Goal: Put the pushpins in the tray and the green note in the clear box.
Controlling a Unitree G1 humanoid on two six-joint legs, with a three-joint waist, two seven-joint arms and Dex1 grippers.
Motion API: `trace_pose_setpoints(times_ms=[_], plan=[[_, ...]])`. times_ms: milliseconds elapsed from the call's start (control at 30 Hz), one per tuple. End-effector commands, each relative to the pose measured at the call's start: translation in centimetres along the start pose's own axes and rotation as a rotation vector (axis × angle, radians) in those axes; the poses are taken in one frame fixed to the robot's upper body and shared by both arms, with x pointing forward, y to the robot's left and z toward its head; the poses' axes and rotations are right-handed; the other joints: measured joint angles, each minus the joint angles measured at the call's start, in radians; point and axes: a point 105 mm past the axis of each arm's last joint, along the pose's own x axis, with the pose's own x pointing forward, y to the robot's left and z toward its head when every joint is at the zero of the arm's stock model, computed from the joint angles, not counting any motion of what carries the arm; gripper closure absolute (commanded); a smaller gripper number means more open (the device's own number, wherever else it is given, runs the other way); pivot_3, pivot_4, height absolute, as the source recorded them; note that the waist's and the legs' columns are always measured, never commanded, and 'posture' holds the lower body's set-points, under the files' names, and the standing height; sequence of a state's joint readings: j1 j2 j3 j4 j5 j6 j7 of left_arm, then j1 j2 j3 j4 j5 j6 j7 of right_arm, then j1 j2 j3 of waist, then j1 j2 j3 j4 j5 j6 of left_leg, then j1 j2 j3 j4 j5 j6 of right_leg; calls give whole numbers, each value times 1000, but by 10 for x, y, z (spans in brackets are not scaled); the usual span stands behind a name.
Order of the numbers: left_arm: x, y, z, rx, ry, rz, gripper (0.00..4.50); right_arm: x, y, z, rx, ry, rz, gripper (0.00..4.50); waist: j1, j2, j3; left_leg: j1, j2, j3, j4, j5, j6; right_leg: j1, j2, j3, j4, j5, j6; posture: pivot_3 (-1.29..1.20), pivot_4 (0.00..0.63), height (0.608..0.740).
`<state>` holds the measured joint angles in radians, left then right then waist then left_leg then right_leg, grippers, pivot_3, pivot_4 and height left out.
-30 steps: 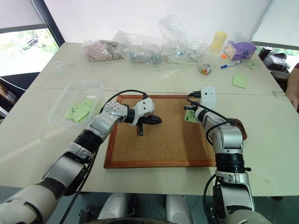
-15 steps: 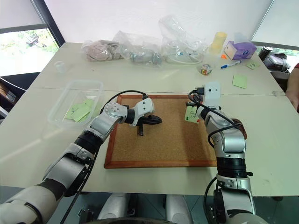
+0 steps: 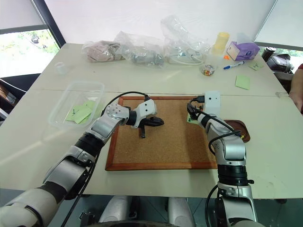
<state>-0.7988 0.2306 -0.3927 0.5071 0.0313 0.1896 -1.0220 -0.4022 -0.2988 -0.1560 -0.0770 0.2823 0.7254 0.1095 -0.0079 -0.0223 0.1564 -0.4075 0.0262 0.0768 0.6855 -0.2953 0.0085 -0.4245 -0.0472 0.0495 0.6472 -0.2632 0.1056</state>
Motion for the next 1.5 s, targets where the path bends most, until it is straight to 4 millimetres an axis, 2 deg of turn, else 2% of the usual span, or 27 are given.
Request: trace_pose_setpoints(times_ms=[33,100,167,267,333,367,633,1000,1300,1400,1500], plan=[[7,-9,-16,-30,60,-22,4500,1,-2,10,-1,-38,-4,1124,0,0,0,0,0,0,0,0,0,0,0,0,0,0,0,0,150,737],[7,-9,-16,-30,58,-22,4500,2,-3,9,9,-33,-2,1124,0,0,0,0,0,0,0,0,0,0,0,0,0,0,0,0,150,737],[7,-9,-16,-29,56,-21,4500,4,-4,7,28,-23,0,1668,0,0,0,0,0,0,0,0,0,0,0,0,0,0,0,0,150,737],[8,-9,-15,-28,54,-19,4500,5,-4,7,38,-22,4,3015,0,0,0,0,0,0,0,0,0,0,0,0,0,0,0,0,150,737],[8,-9,-15,-28,54,-17,4500,6,-4,8,41,-25,4,4178,0,0,0,0,0,0,0,0,0,0,0,0,0,0,0,0,150,737],[7,-8,-15,-28,53,-15,4500,6,-4,8,44,-25,6,4423,0,0,0,0,0,0,0,0,0,0,0,0,0,0,0,0,150,737],[6,-8,-16,-28,56,-12,4500,3,-5,14,42,-68,0,4423,-1,0,0,0,0,0,0,0,0,0,0,0,0,0,0,0,150,737],[7,-9,-20,-29,75,-16,4500,-7,-9,38,14,-225,-40,4423,-1,1,0,0,0,0,0,0,0,0,0,0,0,0,0,0,150,737],[7,-11,-23,-37,90,-25,4500,-11,-13,44,19,-260,-60,4423,-1,1,0,0,0,0,0,0,0,0,0,0,0,0,0,0,150,737],[8,-11,-23,-36,89,-26,4500,-22,-23,50,16,-294,-104,4423,0,1,0,0,0,0,0,0,0,0,0,0,0,0,0,0,150,737],[6,-10,-22,-36,84,-21,4500,-47,-37,52,0,-322,-168,4423,4,1,-1,0,0,-1,0,0,0,0,0,0,0,0,0,0,150,737]])
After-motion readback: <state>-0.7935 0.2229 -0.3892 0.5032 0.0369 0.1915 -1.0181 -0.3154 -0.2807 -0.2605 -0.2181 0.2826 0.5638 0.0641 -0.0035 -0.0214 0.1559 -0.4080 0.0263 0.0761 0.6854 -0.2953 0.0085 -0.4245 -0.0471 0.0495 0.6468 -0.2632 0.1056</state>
